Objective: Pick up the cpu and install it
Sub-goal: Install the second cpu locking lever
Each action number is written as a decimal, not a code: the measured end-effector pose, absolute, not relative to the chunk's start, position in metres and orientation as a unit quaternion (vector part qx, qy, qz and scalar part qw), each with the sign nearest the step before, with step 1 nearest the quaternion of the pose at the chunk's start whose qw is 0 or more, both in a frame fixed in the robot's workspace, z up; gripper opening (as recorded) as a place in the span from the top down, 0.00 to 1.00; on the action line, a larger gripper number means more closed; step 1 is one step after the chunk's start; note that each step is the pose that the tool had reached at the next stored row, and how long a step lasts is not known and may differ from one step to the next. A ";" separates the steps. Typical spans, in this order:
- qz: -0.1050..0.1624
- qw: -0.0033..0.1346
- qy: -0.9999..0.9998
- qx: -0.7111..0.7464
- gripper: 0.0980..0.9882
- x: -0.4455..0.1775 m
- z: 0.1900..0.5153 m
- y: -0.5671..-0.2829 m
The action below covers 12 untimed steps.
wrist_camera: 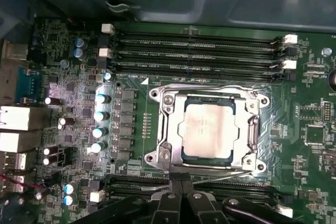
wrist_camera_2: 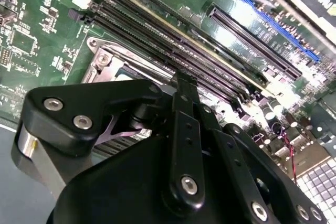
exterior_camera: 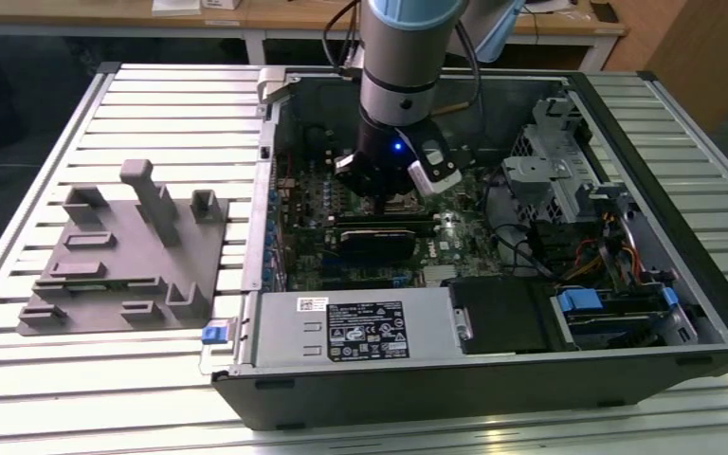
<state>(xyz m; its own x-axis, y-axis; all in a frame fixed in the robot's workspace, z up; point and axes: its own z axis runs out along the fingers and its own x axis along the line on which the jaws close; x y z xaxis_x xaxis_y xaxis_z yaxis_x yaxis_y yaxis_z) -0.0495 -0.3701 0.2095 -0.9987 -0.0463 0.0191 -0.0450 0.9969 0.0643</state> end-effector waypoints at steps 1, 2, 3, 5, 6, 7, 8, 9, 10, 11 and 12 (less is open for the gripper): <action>-0.035 0.010 -0.999 0.023 0.99 -0.050 0.209 -0.371; -0.039 0.010 -0.999 0.023 0.99 -0.051 0.209 -0.374; -0.042 0.010 -0.999 0.023 0.99 -0.052 0.209 -0.376; -0.046 0.010 -0.999 0.023 0.99 -0.053 0.209 -0.379; -0.049 0.010 -0.998 0.023 0.99 -0.053 0.209 -0.381; -0.051 0.010 -0.998 0.023 0.99 -0.054 0.209 -0.382; -0.054 0.010 -0.998 0.023 0.99 -0.056 0.209 -0.383; -0.057 0.010 -0.998 0.023 0.99 -0.057 0.209 -0.384; -0.060 0.010 -0.998 0.023 0.99 -0.059 0.209 -0.385; -0.062 0.010 -0.998 0.023 0.99 -0.060 0.209 -0.385; -0.064 0.010 -0.998 0.023 0.99 -0.061 0.209 -0.385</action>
